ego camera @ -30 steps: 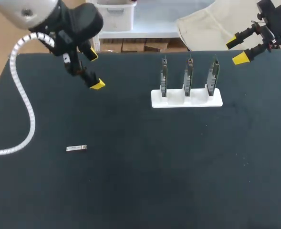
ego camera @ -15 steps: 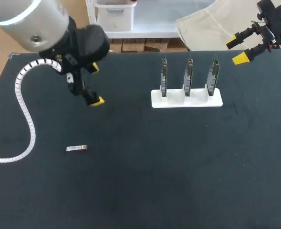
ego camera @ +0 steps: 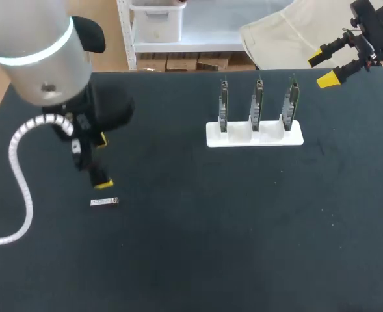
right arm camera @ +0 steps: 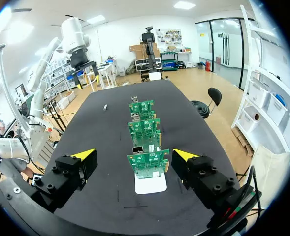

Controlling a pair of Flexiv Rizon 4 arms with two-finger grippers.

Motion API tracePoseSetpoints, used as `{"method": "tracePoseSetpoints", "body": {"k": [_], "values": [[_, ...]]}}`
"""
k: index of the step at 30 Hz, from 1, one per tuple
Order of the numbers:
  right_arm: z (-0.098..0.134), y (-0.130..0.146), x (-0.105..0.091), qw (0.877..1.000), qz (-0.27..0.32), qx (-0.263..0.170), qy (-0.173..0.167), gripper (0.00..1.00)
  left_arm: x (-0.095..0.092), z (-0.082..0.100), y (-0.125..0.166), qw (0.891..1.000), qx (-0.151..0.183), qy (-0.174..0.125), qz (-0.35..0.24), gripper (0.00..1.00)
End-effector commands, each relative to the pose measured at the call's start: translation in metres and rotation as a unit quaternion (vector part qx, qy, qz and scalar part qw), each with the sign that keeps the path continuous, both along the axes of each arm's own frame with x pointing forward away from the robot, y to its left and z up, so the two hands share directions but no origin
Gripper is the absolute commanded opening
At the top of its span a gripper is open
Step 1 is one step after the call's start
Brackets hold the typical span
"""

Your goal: Pick up the optical module with the left hand, and insert it into the network port with the right hand.

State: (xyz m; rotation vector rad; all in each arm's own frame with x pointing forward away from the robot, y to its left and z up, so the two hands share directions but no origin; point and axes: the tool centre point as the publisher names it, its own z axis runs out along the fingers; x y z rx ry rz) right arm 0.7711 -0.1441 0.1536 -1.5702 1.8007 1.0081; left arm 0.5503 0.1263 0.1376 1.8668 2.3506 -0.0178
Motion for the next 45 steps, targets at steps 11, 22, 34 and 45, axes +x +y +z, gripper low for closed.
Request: {"method": "tracePoseSetpoints", "body": {"k": [11, 22, 34, 45], "values": [[0.000, 0.000, 0.001, 1.000, 0.001, 0.000, 0.001, 1.00, -0.027, -0.047, 0.032, 0.998, 0.043, -0.008, -0.038, 1.00], [0.000, 0.000, 0.001, 1.000, 0.001, 0.000, 0.001, 1.00, -0.010, -0.075, 0.039, 0.997, 0.061, 0.026, -0.047, 1.00], [0.000, 0.000, 0.001, 1.000, 0.001, 0.000, 0.001, 1.00, 0.001, -0.097, 0.023, 0.996, 0.065, 0.028, -0.059, 1.00], [0.000, 0.000, 0.001, 1.000, 0.001, 0.000, 0.001, 1.00, 0.008, -0.111, 0.037, 0.996, 0.079, 0.037, -0.035, 1.00]]}}
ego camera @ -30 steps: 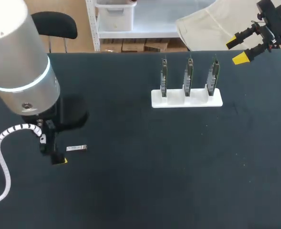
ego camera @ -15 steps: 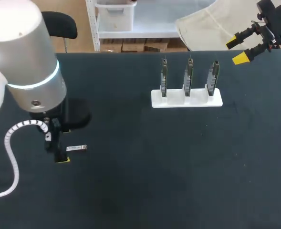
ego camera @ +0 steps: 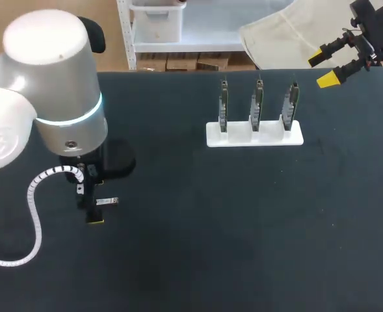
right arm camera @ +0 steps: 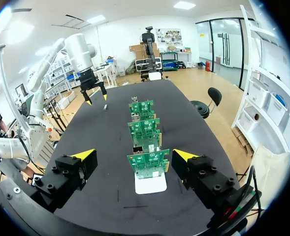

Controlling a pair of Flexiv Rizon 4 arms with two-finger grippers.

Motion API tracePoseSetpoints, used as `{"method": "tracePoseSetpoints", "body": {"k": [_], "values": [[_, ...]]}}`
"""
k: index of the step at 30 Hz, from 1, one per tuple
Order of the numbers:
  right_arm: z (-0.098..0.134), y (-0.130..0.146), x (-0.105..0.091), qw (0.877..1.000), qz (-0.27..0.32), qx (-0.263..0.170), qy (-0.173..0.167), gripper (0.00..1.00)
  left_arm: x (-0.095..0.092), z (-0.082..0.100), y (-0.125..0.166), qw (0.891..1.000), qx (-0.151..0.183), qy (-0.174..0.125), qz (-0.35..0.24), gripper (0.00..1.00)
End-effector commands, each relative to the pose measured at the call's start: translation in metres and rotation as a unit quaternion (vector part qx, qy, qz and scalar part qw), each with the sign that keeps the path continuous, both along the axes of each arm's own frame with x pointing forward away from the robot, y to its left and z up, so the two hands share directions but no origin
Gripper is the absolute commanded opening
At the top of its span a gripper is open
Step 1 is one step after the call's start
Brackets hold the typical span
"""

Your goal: Pick up the optical module with the left hand, and insert it into the network port with the right hand.

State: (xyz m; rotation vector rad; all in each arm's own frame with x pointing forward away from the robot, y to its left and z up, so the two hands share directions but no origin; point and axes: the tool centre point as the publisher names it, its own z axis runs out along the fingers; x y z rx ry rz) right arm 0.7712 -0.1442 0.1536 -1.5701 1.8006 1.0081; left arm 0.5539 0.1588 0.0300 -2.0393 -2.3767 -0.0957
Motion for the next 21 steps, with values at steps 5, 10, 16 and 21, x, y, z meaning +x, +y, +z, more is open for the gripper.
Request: {"method": "tracePoseSetpoints", "body": {"k": [5, 10, 16, 21], "values": [[0.000, 0.000, 0.001, 1.000, 0.001, 0.000, 0.001, 1.00, 0.004, -0.009, 0.009, 1.000, 0.005, 0.004, 0.005, 1.00], [0.000, 0.000, 0.001, 1.000, 0.001, 0.000, 0.001, 1.00, 0.005, -0.015, 0.011, 1.000, 0.005, 0.008, 0.009, 1.00], [0.000, 0.000, 0.001, 1.000, 0.001, 0.000, 0.001, 1.00, 0.008, -0.024, 0.009, 1.000, 0.002, 0.027, 0.013, 1.00], [0.000, 0.000, 0.001, 1.000, 0.001, 0.000, 0.001, 1.00, 0.011, -0.032, 0.008, 0.999, 0.001, 0.037, 0.013, 1.00]]}}
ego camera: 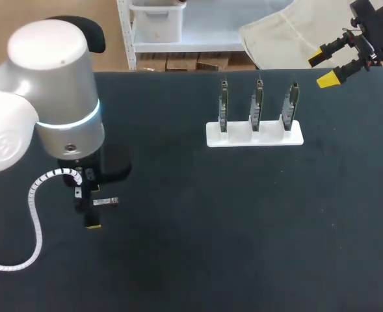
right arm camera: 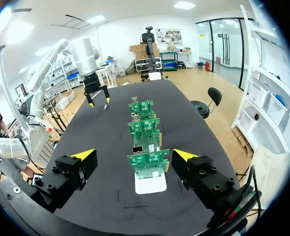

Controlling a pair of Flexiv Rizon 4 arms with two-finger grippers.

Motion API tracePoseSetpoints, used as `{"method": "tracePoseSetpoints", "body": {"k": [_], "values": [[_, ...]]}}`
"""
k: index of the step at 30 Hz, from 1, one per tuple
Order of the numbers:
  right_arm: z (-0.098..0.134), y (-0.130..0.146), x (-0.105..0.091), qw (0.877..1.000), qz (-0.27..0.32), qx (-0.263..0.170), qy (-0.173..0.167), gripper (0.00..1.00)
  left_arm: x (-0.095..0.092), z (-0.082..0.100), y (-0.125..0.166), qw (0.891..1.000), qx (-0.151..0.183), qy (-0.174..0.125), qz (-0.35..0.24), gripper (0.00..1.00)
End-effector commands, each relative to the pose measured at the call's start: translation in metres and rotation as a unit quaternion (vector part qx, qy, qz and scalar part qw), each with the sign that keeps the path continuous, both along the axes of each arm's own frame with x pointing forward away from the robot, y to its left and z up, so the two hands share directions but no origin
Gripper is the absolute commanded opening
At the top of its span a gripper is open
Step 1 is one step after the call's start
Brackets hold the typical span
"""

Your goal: Pick up the optical module with the left hand, and insert it into the network port with the right hand.

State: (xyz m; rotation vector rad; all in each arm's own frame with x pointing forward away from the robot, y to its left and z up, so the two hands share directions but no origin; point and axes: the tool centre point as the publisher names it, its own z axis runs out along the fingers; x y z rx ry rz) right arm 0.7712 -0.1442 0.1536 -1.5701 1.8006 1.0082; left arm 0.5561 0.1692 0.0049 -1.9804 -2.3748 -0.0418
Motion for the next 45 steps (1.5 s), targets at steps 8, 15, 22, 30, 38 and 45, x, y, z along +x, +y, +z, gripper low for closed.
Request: {"method": "tracePoseSetpoints", "body": {"k": [8, 15, 22, 30, 38, 45], "values": [[0.000, 0.000, 0.001, 1.000, 0.001, 0.000, 0.001, 1.00, 0.010, -0.010, -0.003, 1.000, 0.003, 0.006, -0.008, 1.00], [0.000, 0.000, 0.001, 1.000, 0.001, 0.000, 0.001, 1.00, 0.010, -0.014, 0.001, 1.000, 0.011, 0.005, -0.009, 1.00], [0.000, 0.000, 0.001, 1.000, 0.001, 0.000, 0.001, 1.00, 0.008, -0.017, 0.006, 1.000, 0.014, 0.014, -0.002, 1.00], [0.000, 0.000, 0.001, 1.000, 0.001, 0.000, 0.001, 1.00, 0.007, -0.018, 0.005, 1.000, 0.018, 0.011, -0.003, 1.00], [0.000, 0.000, 0.001, 1.000, 0.001, 0.000, 0.001, 1.00, 0.010, -0.019, 0.004, 1.000, 0.017, 0.013, -0.003, 1.00], [0.000, 0.000, 0.001, 1.000, 0.001, 0.000, 0.001, 1.00, 0.010, -0.021, 0.003, 1.000, 0.014, 0.018, 0.002, 1.00]]}}
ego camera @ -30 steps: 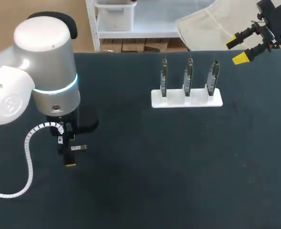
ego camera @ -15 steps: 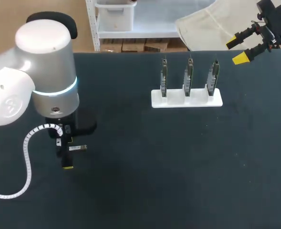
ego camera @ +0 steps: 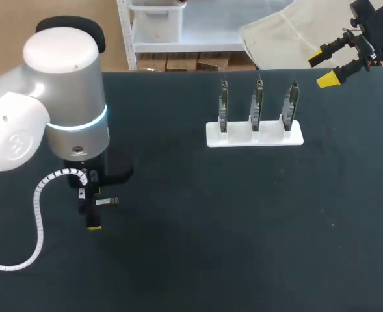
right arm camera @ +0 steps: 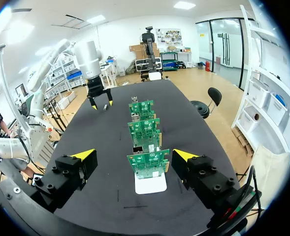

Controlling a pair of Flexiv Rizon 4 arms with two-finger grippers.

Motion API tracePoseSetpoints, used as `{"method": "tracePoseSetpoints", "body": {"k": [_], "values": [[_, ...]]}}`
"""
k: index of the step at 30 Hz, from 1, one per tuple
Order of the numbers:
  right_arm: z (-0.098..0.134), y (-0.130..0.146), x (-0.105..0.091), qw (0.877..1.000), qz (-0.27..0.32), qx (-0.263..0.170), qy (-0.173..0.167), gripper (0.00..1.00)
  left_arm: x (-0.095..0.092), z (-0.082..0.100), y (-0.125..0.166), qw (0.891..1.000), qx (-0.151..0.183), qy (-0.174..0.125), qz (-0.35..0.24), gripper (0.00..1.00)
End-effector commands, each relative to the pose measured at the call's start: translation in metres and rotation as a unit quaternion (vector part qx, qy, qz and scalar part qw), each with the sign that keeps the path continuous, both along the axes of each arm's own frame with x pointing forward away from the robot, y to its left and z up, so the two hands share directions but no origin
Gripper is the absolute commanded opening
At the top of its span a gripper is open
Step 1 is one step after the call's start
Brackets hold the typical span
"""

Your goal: Pick up the optical module with the left hand, and insert it into the network port with the right hand.

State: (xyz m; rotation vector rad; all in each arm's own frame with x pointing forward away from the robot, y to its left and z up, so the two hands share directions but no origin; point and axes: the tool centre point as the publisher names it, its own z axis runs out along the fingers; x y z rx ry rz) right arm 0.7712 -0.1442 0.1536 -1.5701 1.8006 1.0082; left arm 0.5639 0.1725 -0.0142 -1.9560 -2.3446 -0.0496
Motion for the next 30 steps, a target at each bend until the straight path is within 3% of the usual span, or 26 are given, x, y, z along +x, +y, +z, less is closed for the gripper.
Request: {"method": "tracePoseSetpoints", "body": {"k": [1, 19, 21, 22, 25, 27, 30], "values": [[0.0001, 0.0001, 0.0012, 1.000, 0.001, 0.000, 0.001, 1.00, 0.0026, -0.0026, 0.0001, 1.000, -0.002, 0.006, 0.003, 1.00], [0.0001, 0.0001, 0.0012, 1.000, 0.001, 0.000, 0.001, 1.00, 0.0020, -0.0052, -0.0003, 1.000, -0.005, 0.008, 0.007, 1.00], [0.0001, 0.0001, 0.0012, 1.000, 0.001, 0.000, 0.001, 1.00, 0.0018, -0.0054, -0.0004, 1.000, -0.006, 0.009, 0.007, 0.42], [0.0001, 0.0001, 0.0012, 1.000, 0.001, 0.000, 0.001, 1.00, 0.0017, -0.0055, -0.0004, 1.000, -0.006, 0.009, 0.007, 0.33], [0.0001, 0.0001, 0.0012, 1.000, 0.001, 0.000, 0.001, 1.00, 0.0014, -0.0058, -0.0005, 1.000, -0.006, 0.009, 0.007, 0.22], [0.0001, 0.0001, 0.0012, 1.000, 0.001, 0.000, 0.001, 1.00, 0.0012, -0.0058, -0.0006, 1.000, -0.006, 0.008, 0.007, 0.04], [0.0001, 0.0001, 0.0012, 1.000, 0.001, 0.000, 0.001, 1.00, 0.0003, -0.0057, -0.0003, 1.000, -0.005, 0.009, 0.007, 0.00]]}}
